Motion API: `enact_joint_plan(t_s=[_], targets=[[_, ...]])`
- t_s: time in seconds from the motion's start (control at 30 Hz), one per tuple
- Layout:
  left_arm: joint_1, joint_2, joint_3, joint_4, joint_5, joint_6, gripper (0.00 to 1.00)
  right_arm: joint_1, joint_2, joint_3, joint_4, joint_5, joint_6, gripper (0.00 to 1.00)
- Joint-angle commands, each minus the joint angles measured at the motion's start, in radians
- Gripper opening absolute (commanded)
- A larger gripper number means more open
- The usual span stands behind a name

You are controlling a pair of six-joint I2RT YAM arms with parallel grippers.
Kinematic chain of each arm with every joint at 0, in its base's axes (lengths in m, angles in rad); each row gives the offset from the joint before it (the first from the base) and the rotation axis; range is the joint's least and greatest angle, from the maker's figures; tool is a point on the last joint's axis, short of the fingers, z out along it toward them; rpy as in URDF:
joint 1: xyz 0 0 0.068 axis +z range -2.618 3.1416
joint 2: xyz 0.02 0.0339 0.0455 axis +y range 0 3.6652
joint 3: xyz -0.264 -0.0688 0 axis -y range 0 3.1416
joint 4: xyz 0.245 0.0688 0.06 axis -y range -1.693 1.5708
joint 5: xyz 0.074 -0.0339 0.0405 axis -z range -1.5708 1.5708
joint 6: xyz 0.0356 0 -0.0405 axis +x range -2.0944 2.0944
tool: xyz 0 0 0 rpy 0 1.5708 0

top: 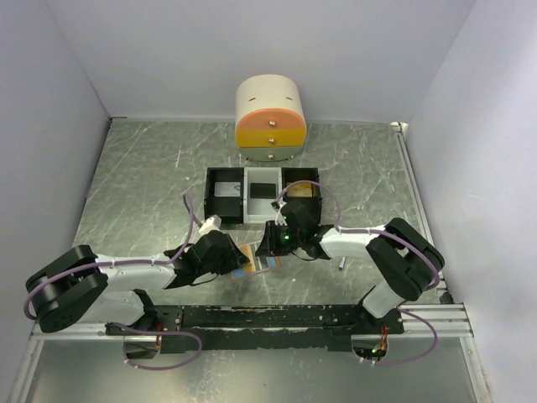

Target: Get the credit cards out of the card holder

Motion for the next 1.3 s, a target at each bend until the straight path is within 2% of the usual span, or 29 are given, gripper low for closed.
enact_joint_plan(t_s=[0.0, 0.5, 0.67, 0.83, 1.03, 1.27], targets=[[-0.004, 0.018, -0.048, 0.035, 0.010, -0.010, 0.46, 0.000, 0.004, -0.054, -0.042, 0.075, 0.017, 0.23], [-0.004, 0.093, -0.129, 0.249, 0.020, -0.107, 0.43, -0.001, 0.024, -0.086, 0.011, 0.043, 0.055, 0.21], [-0.004, 0.062, -0.148, 0.245, 0.007, -0.126, 0.40, -0.001, 0.025, -0.153, 0.145, 0.018, 0.130, 0.17], [-0.005, 0.054, -0.141, 0.249, 0.013, -0.115, 0.33, 0.000, 0.044, -0.160, 0.160, 0.012, 0.145, 0.17], [-0.004, 0.061, -0.118, 0.228, 0.025, -0.094, 0.13, -0.001, 0.037, -0.132, 0.096, 0.050, 0.122, 0.17], [-0.005, -0.040, -0.122, 0.080, -0.032, -0.098, 0.08, -0.002, -0.007, -0.126, 0.026, 0.129, 0.116, 0.17]])
